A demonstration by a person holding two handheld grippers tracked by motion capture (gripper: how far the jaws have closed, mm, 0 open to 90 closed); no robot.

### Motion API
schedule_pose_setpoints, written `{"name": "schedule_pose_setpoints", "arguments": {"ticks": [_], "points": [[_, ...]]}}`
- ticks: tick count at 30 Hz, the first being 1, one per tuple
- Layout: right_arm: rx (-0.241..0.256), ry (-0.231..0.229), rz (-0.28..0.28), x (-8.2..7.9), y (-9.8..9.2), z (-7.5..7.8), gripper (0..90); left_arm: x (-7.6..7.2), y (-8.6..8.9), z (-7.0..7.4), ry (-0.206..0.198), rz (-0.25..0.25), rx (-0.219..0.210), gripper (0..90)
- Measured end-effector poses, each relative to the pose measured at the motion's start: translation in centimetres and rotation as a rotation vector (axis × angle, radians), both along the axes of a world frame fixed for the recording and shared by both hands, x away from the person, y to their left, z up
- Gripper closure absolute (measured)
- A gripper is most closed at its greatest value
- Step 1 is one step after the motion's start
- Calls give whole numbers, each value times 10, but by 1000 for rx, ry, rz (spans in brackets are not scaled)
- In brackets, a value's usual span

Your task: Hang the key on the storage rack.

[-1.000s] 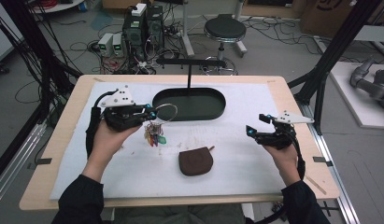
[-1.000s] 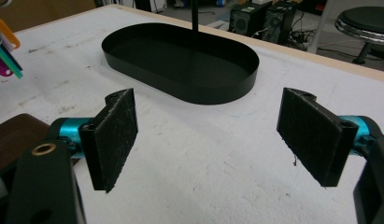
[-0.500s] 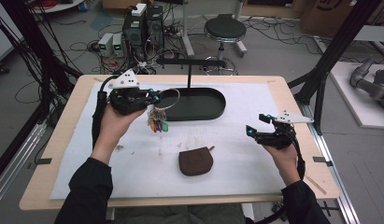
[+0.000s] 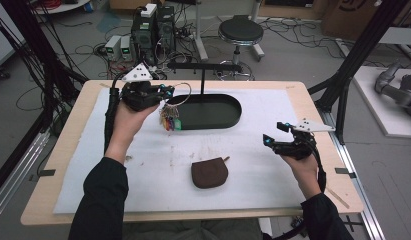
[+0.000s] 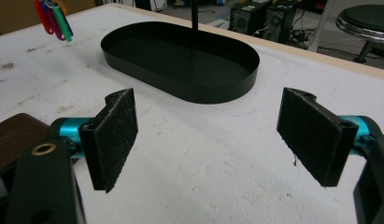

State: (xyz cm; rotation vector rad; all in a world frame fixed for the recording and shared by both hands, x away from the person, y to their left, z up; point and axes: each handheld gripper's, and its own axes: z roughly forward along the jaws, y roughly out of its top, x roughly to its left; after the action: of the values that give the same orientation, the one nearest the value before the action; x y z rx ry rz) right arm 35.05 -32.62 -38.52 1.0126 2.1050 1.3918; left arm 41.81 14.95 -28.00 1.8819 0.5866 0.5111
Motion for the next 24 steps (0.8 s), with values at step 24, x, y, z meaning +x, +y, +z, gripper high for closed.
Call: {"name": "schedule_pose_setpoints", "arguments": {"ticks": [24], "points": [[2, 5, 4, 2, 1, -2, 208, 44, 10, -1, 29, 116, -39, 866]]}}
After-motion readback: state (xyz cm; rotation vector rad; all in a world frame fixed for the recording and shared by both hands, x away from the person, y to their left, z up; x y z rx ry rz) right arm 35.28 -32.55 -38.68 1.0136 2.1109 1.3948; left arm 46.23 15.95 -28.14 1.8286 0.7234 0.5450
